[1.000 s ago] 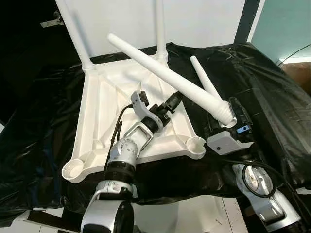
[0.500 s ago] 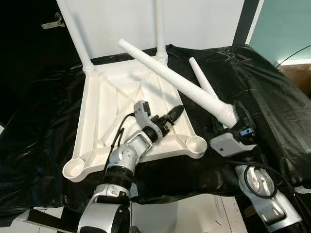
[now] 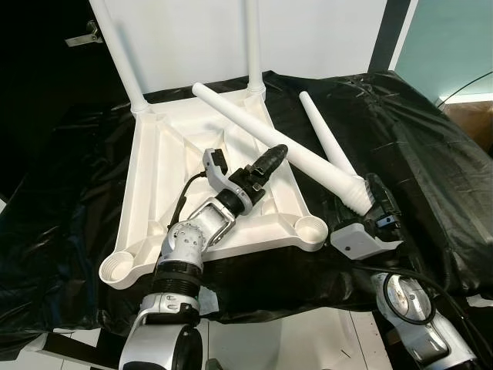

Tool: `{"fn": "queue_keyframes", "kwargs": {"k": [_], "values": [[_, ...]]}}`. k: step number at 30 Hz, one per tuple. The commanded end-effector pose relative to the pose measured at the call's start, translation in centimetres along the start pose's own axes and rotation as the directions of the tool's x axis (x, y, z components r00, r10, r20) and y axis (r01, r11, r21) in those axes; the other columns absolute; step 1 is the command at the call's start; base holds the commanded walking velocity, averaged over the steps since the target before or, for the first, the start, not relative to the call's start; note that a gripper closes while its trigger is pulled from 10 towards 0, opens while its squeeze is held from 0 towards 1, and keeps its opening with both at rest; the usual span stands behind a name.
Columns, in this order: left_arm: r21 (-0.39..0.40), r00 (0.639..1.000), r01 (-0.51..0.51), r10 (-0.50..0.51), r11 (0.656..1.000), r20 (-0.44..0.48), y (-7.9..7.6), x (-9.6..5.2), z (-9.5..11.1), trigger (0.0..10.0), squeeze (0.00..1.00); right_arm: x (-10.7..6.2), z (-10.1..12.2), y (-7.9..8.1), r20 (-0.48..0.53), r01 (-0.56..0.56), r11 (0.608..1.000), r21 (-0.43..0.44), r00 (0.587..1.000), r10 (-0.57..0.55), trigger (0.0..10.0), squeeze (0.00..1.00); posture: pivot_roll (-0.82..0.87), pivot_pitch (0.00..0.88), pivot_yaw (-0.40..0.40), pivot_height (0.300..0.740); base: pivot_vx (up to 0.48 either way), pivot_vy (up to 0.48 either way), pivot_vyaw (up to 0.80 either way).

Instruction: Building children table

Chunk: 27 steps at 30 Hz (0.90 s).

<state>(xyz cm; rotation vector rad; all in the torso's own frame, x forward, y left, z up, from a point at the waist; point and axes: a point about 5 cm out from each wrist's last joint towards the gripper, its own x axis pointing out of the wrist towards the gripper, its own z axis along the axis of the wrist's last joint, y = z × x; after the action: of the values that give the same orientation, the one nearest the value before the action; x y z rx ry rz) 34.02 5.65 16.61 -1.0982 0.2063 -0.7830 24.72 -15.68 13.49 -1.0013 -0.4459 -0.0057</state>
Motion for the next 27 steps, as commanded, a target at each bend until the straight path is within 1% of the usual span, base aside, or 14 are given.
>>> {"fn": "queue_keyframes", "kwargs": {"k": [1, 3, 4, 5, 6, 8, 14, 20, 21, 22, 23, 24, 25, 27], "values": [[-0.006, 0.920, 0.393, -0.392, 0.920, 0.008, -2.0, -0.8, 0.2, 10.0, 0.00, 0.1, 0.2, 0.2, 0.022, -0.008, 1.000, 0.012, 1.000, 0.008, 0.0, 0.00, -0.16, 0.025, 0.077, 0.740, 0.000, 0.000, 0.00], [-0.008, 0.920, 0.392, -0.392, 0.920, 0.004, -2.1, -0.8, 0.2, 10.0, 0.00, 0.1, 0.4, 0.2, 0.037, -0.018, 1.000, 0.014, 0.999, 0.017, 0.0, 0.00, -0.16, 0.025, 0.077, 0.740, 0.000, 0.000, 0.00], [-0.010, 0.921, 0.389, -0.389, 0.921, -0.001, -2.1, -0.9, 0.1, 10.0, 0.00, 0.1, 0.8, 0.5, 0.066, -0.047, 0.999, 0.027, 0.997, 0.045, 0.0, 0.00, -0.16, 0.026, 0.078, 0.740, 0.000, 0.000, 0.00], [-0.010, 0.921, 0.389, -0.389, 0.921, -0.001, -2.1, -0.9, 0.1, 10.0, 0.00, 0.1, 0.8, 0.5, 0.066, -0.047, 0.999, 0.027, 0.997, 0.045, 0.0, 0.00, -0.16, 0.026, 0.078, 0.740, 0.000, 0.000, 0.00], [-0.014, 0.924, 0.382, -0.382, 0.924, -0.002, -2.0, -0.9, 0.1, 10.0, 0.00, -0.2, 1.4, 0.9, 0.110, -0.086, 0.995, 0.045, 0.991, 0.080, 0.0, 0.00, -0.16, 0.025, 0.078, 0.740, 0.000, 0.000, 0.00], [-0.021, 0.929, 0.370, -0.370, 0.929, -0.002, -1.9, -0.9, 0.0, 10.0, 0.00, -0.7, 2.1, 1.2, 0.155, -0.122, 0.991, 0.063, 0.982, 0.111, 0.0, 0.00, -0.16, 0.027, 0.078, 0.740, 0.000, 0.000, 0.00], [-0.024, 0.931, 0.365, -0.365, 0.931, -0.007, -2.0, -0.9, -0.2, 10.0, 0.00, -1.2, 2.2, 1.1, 0.165, -0.116, 0.992, 0.058, 0.981, 0.105, 0.0, 0.00, -0.17, 0.028, 0.082, 0.740, 0.000, 0.000, 0.00], [-0.014, 0.937, 0.348, -0.348, 0.937, -0.011, -1.9, -0.7, -0.4, 10.0, 0.00, -2.0, 1.7, 0.7, 0.158, -0.104, 0.994, 0.034, 0.983, 0.098, 0.0, 0.00, -0.17, 0.029, 0.084, 0.740, 0.000, 0.000, 0.00], [-0.034, 0.935, 0.354, -0.354, 0.935, 0.021, -1.9, -0.7, 0.0, 0.0, 0.00, -2.2, 1.5, 0.6, 0.150, -0.103, 0.994, 0.028, 0.984, 0.098, 0.0, 0.00, -0.17, 0.031, 0.084, 0.740, 0.000, 0.000, 0.00], [-0.042, 0.923, 0.382, -0.380, 0.923, 0.060, -2.2, -0.9, 0.6, 0.0, 0.00, -2.5, 1.3, 0.6, 0.143, -0.101, 0.995, 0.023, 0.985, 0.097, 0.0, 0.00, -0.17, 0.032, 0.084, 0.740, 0.000, 0.000, 0.00], [-0.042, 0.923, 0.382, -0.380, 0.923, 0.060, -2.2, -0.9, 0.6, 0.0, 0.00, -2.5, 1.3, 0.6, 0.143, -0.101, 0.995, 0.023, 0.985, 0.097, 0.0, 0.00, -0.17, 0.032, 0.084, 0.740, 0.000, 0.000, 0.00], [-0.046, 0.913, 0.404, -0.399, 0.914, 0.086, -2.4, -1.1, 1.0, 0.0, 0.00, -2.7, 1.2, 0.6, 0.139, -0.101, 0.995, 0.020, 0.986, 0.097, 0.0, 0.00, -0.17, 0.032, 0.084, 0.740, 0.000, 0.000, 0.00], [-0.044, 0.902, 0.424, -0.418, 0.905, 0.104, -2.7, -1.3, 1.3, 0.0, 0.00, -2.9, 1.1, 0.6, 0.134, -0.100, 0.995, 0.019, 0.986, 0.097, 4.8, 0.00, -0.17, 0.034, 0.084, 0.740, 0.000, 0.000, 0.00], [-0.039, 0.897, 0.435, -0.428, 0.900, 0.109, -2.8, -1.4, 1.4, 0.0, 0.00, -2.9, 1.1, 0.7, 0.133, -0.100, 0.995, 0.020, 0.986, 0.097, 4.8, 0.00, -0.17, 0.034, 0.084, 0.740, 0.000, 0.000, 0.00]]}}
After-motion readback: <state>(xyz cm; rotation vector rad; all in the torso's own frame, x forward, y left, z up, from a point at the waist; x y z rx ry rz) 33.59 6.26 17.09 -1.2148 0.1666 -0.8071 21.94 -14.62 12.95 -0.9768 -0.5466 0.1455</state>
